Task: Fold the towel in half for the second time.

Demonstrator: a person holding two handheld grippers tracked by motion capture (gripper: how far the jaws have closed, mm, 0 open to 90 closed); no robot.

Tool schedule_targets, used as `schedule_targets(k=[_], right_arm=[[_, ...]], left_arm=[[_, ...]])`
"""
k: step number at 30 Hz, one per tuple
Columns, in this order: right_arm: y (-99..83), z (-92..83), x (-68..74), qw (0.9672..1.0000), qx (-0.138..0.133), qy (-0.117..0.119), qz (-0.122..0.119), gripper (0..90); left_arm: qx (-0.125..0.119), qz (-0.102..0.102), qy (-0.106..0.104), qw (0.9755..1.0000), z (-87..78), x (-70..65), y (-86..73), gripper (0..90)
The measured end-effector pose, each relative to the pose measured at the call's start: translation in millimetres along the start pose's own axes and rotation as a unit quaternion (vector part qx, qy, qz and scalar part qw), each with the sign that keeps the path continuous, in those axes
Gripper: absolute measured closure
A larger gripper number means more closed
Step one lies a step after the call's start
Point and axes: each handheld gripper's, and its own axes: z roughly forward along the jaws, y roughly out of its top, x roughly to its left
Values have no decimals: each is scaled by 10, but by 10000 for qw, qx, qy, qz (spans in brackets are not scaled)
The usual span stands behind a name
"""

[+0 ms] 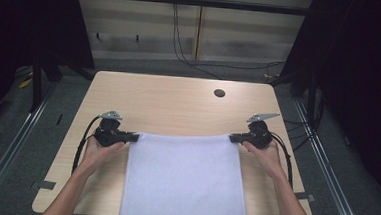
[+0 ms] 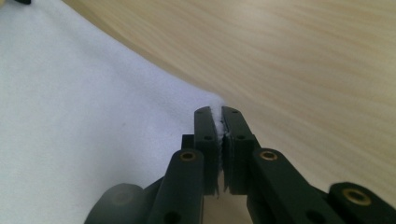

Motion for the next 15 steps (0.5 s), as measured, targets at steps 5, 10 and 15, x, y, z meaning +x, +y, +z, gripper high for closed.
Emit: schedule_targets(k=[5,10,15], right_arm=[[142,-64,-26,9999,-67,-72,-91,864],[310,-152,-82,9996,-209,-175,-80,866],[546,-222,-123,9988,-365,-311,-125,867]], left_arm=[[-154,88,22,9998,-80,22,190,846],[-360,192,122,9991,-160,46,426,847],[-546,166,292,9979,-246,106,661,847]])
